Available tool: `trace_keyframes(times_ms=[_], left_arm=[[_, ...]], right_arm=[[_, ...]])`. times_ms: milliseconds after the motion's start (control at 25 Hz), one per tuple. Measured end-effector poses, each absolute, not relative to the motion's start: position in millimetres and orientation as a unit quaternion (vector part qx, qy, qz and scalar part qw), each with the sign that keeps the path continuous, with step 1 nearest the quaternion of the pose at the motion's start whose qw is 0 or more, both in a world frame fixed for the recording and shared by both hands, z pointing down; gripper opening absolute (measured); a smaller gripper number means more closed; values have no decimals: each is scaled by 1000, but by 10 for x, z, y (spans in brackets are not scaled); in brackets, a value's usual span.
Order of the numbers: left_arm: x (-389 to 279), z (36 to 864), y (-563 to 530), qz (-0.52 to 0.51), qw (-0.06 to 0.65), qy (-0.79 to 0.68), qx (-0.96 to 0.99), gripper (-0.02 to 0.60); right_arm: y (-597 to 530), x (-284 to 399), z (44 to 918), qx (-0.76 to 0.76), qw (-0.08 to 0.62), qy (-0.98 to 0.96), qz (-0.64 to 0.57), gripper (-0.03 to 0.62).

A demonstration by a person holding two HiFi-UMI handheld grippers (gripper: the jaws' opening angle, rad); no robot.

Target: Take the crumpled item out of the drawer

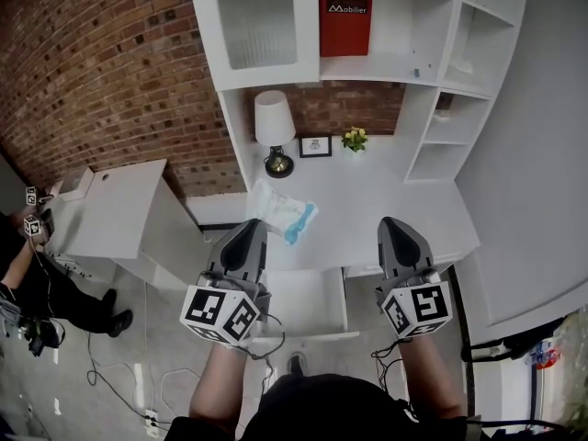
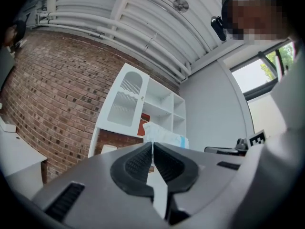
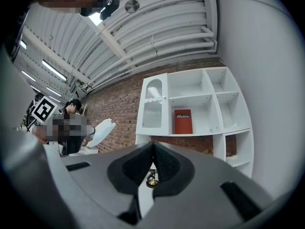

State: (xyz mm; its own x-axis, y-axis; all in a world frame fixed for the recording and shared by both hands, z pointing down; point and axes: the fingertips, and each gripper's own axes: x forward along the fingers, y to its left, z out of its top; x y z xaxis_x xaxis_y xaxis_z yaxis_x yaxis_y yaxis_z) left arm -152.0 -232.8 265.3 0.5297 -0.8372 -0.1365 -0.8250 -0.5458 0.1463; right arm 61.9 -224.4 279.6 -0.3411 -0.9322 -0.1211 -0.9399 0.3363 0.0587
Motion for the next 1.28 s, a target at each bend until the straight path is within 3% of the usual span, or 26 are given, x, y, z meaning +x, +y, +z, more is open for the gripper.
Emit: trace_keyframes(times_ms=[1280], left_arm=[[-1686, 2700, -2418, -115, 62, -471, 873, 20]], right_arm=[[-2347, 495, 2862, -577, 37, 815, 35, 0]])
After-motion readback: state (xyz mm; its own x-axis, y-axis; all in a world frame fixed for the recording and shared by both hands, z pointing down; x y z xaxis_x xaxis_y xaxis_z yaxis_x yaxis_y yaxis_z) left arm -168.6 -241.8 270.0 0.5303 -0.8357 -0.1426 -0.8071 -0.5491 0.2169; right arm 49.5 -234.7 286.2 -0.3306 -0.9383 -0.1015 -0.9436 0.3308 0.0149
